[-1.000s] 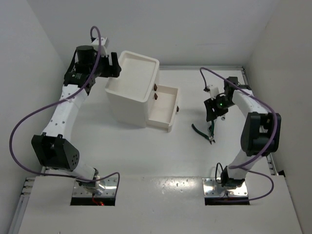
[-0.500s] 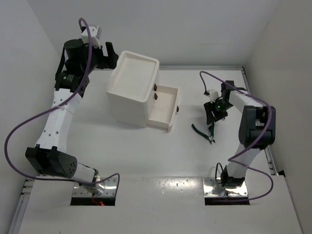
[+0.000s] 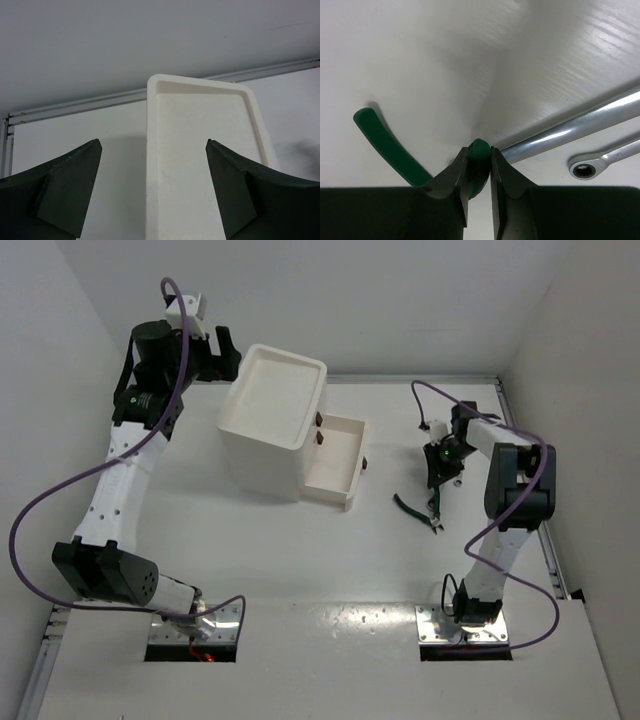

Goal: Sort the tools into containers

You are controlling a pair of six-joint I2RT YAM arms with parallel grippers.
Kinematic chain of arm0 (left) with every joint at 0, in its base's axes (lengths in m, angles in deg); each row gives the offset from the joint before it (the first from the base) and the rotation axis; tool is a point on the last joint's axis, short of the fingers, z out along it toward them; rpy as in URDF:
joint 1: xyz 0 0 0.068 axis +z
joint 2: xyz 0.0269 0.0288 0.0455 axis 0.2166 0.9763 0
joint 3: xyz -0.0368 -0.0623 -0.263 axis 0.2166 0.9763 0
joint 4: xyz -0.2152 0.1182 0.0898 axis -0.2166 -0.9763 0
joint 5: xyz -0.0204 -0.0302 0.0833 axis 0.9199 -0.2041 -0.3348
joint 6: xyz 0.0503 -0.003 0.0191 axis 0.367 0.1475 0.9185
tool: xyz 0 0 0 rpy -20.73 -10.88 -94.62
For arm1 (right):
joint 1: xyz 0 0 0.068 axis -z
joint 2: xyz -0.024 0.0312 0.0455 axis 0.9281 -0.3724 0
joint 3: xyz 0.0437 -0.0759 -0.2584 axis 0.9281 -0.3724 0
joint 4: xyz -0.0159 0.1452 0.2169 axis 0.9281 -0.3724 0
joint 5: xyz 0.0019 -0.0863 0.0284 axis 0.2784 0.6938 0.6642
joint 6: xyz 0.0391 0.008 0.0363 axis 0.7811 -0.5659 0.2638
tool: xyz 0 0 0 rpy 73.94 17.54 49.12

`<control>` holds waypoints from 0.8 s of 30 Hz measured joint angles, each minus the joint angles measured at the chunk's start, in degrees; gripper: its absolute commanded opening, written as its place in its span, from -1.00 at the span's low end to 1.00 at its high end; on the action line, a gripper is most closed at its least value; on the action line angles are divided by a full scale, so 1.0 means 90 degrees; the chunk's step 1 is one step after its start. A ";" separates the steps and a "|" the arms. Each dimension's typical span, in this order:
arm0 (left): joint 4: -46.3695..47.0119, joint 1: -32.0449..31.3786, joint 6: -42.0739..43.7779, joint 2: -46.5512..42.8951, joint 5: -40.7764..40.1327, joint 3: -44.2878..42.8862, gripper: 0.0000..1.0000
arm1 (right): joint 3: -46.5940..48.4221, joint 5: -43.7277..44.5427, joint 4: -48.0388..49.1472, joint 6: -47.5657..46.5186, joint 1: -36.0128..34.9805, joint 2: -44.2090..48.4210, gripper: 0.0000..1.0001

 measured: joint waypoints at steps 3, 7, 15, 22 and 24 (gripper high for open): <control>-0.0010 0.0000 0.0002 -0.0002 -0.0029 0.0058 0.84 | 0.0073 -0.0007 -0.0036 0.0024 0.0036 0.0000 -1.00; -0.0015 0.0000 0.0002 -0.0007 -0.0066 0.0165 0.84 | 0.0338 -0.0078 -0.0240 0.0510 0.0066 0.0087 -1.00; -0.0015 0.0000 -0.0158 -0.0007 -0.0566 0.0430 0.96 | 0.1904 0.0432 -0.0525 0.2883 -0.0527 0.0539 -1.00; -0.0053 -0.0160 -0.0270 -0.0005 -0.1158 0.0782 0.93 | 0.2448 0.0748 -0.0687 0.4889 -0.1251 0.0702 -1.00; -0.0070 -0.0260 -0.0267 0.0012 -0.1188 0.0792 0.91 | 0.2650 0.0772 -0.0799 0.5299 -0.1399 0.0583 -1.00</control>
